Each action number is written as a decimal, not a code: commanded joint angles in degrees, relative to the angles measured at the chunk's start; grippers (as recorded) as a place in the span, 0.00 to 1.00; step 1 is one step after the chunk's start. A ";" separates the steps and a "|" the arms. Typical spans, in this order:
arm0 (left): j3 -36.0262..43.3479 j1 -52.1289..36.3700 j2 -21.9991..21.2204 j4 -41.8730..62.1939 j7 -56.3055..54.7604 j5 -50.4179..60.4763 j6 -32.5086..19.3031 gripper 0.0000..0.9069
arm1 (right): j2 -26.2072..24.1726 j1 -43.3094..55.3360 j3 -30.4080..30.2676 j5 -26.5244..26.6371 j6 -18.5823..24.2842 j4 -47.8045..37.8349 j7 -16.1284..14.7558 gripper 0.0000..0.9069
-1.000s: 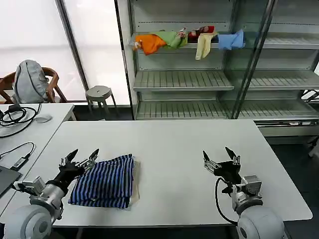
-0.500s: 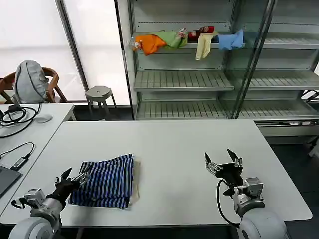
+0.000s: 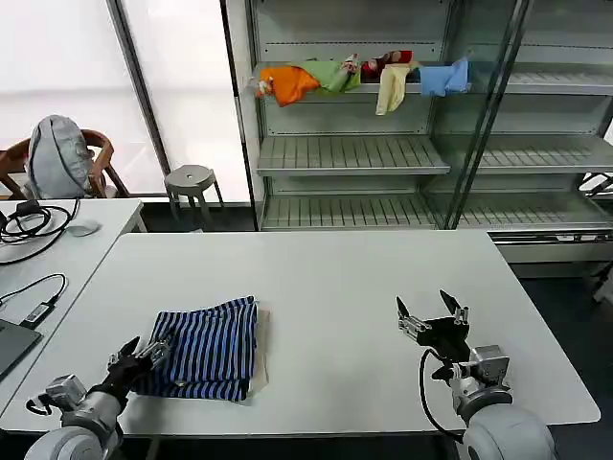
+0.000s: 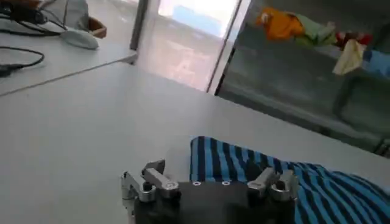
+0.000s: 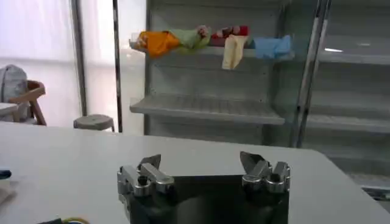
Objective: Fold and organize the clothes.
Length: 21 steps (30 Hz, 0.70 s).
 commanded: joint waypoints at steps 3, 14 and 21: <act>0.16 0.88 -0.57 0.90 0.18 -6.85 -2.48 1.00 | 0.16 -0.09 -0.39 -0.28 0.00 -0.10 0.02 1.00; 0.60 1.98 -0.89 1.88 0.61 -6.55 -2.50 1.00 | -0.01 0.01 -0.52 -0.32 -0.02 -0.33 0.01 1.00; 1.18 2.44 -1.51 0.86 1.06 -6.41 -1.69 1.00 | -0.02 0.38 -1.35 -0.46 -0.11 -0.39 0.07 1.00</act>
